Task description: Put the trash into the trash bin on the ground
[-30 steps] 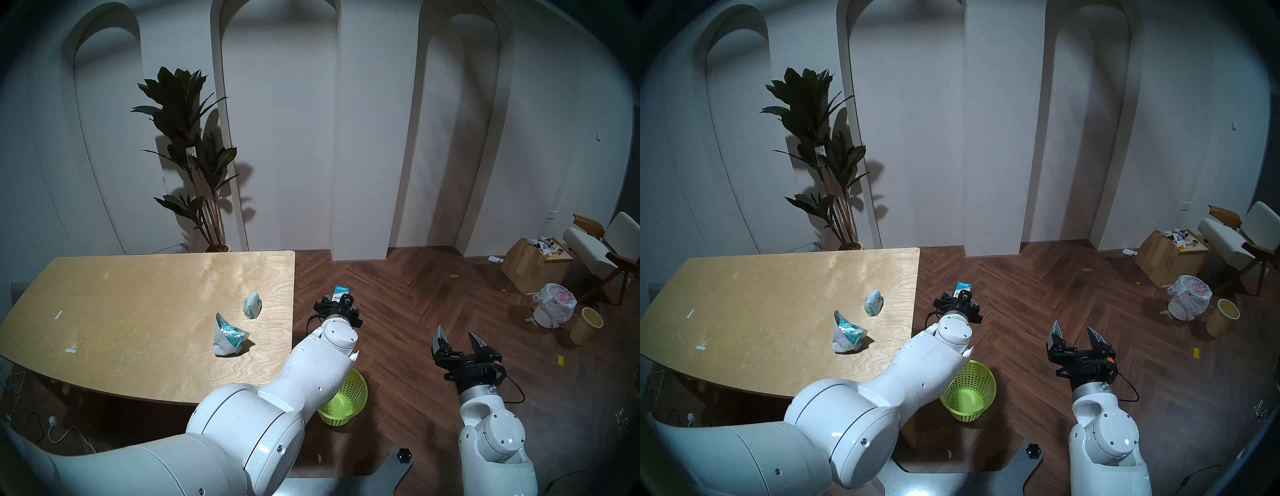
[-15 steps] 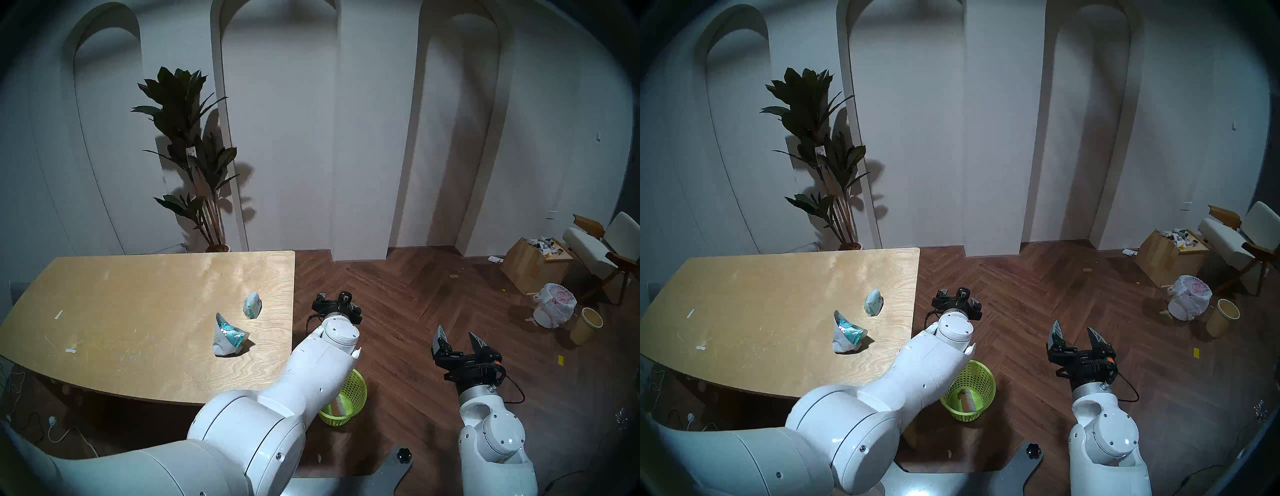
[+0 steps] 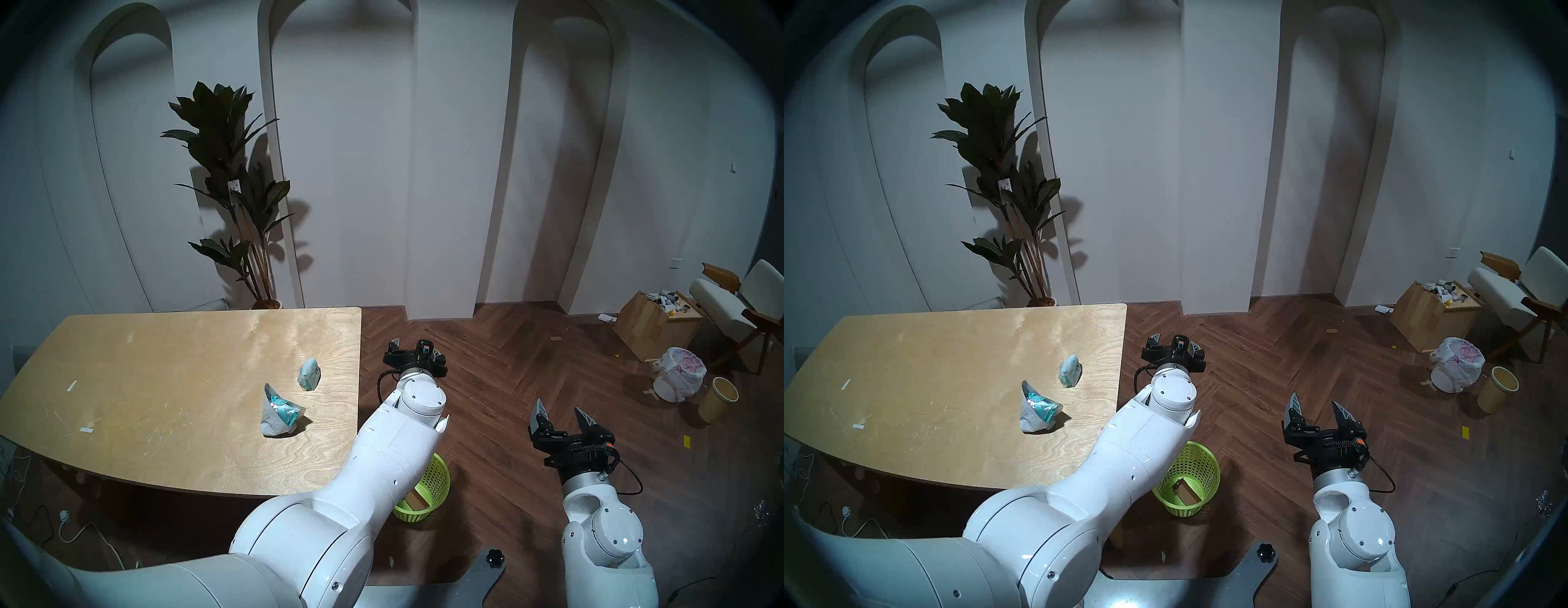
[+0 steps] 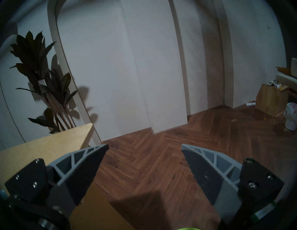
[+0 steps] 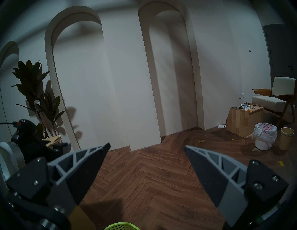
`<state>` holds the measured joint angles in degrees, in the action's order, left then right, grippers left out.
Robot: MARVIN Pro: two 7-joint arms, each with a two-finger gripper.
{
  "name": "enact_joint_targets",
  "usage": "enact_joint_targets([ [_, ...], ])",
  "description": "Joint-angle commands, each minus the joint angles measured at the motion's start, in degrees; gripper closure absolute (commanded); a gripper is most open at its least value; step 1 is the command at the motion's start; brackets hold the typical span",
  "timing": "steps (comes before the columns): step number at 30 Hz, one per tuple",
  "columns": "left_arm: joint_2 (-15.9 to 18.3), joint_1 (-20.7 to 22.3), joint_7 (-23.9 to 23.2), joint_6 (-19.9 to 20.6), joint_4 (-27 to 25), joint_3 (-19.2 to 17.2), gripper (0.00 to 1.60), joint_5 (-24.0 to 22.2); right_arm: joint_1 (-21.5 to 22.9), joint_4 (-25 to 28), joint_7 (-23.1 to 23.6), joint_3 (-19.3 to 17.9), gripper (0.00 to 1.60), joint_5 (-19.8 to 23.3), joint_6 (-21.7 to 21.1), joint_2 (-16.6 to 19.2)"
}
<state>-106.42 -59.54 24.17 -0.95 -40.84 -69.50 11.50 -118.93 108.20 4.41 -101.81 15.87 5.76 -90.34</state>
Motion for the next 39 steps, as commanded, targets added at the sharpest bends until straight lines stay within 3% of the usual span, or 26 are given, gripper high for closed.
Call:
enact_joint_targets([
  [1, 0.25, 0.98, 1.38, -1.30, -6.65, 0.40, 0.00, 0.97, 0.92, 0.88, 0.47, 0.88, 0.00, -0.13, 0.18, 0.07],
  [7, 2.71, -0.68, 2.99, -1.02, -12.85, 0.09, 0.00, 1.86, 1.56, 0.53, 1.13, 2.45, 0.00, -0.44, 0.01, 0.08],
  [9, 3.06, -0.32, 3.34, -1.12, -12.14, -0.12, 0.00, 1.95, 1.69, 0.46, 1.23, 2.76, 0.00, -0.47, -0.03, 0.04],
  [18, 7.54, -2.43, 5.70, -0.60, -19.03, -2.54, 0.00, 2.79, 2.83, 0.14, 2.35, 6.06, 0.00, -1.01, -0.21, -0.27],
  [39, 19.58, -10.81, 10.24, 0.60, -35.75, -13.45, 0.00, 4.64, 6.20, -0.71, 5.02, 14.90, 0.00, -3.39, -0.69, -0.25],
])
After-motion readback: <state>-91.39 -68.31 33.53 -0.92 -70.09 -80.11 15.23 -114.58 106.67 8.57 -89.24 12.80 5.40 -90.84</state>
